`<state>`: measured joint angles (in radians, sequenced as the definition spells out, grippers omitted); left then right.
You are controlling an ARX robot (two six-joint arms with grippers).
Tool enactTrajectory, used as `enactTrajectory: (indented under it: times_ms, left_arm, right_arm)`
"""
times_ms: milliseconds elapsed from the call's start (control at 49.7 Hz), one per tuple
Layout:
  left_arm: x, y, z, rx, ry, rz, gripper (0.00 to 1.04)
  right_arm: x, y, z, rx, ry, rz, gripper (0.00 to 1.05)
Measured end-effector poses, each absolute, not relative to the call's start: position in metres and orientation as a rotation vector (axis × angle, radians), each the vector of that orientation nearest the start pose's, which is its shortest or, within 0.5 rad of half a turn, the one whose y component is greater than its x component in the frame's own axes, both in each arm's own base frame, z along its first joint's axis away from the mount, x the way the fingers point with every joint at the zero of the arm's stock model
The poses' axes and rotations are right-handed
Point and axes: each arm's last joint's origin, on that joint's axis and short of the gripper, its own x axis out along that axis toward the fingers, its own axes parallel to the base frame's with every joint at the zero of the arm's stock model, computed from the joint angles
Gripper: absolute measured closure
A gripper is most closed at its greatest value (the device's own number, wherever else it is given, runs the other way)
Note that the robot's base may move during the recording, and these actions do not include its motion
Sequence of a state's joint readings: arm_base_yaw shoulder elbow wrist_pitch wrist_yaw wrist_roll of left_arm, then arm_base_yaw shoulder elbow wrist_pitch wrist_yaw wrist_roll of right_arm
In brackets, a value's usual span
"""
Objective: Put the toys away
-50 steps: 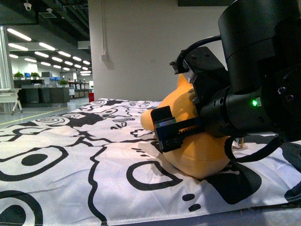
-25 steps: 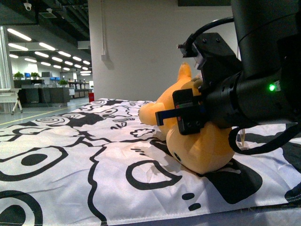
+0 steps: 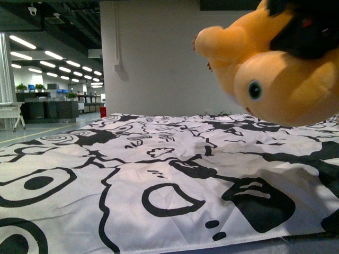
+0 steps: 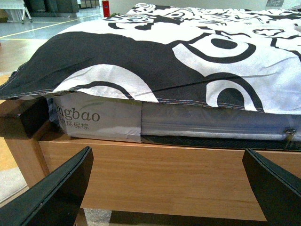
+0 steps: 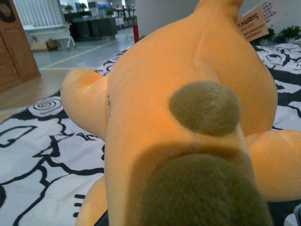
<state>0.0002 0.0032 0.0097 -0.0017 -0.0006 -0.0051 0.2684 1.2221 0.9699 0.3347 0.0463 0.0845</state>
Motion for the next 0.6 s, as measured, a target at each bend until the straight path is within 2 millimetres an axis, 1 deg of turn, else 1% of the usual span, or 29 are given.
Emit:
enactTrajectory:
  times_ms: [161,222,242,262,322,383,604]
  left_arm:
    - [0.097,0.0,0.166,-0.005,-0.005,0.001,0.06]
    - [0.097,0.0,0.166,-0.005,-0.005,0.001,0.06]
    - [0.097,0.0,0.166,-0.005,-0.005,0.001,0.06]
    - [0.097,0.0,0.166,-0.005,-0.005,0.001,0.06]
    - [0.097,0.0,0.166,-0.005,-0.005,0.001,0.06]
    - [0.097,0.0,0.166,-0.005,-0.005,0.001,0.06]
    - [0.097,0.0,0.166,-0.005,-0.005,0.001,0.06]
  right_arm:
    - [0.235,0.056,0.358,0.117,-0.119,0.239,0.85]
    - [0.217,0.049,0.354,0.128,-0.137,0.25,0.85]
    - [0.209,0.046,0.351,0.13,-0.141,0.254,0.85]
    - [0.206,0.044,0.349,0.129,-0.143,0.255,0.85]
    - [0.19,0.038,0.34,0.129,-0.153,0.248,0.85]
    - [0.174,0.031,0.325,0.127,-0.16,0.222,0.85]
    - [0.142,0.023,0.28,0.12,-0.131,0.186,0.85]
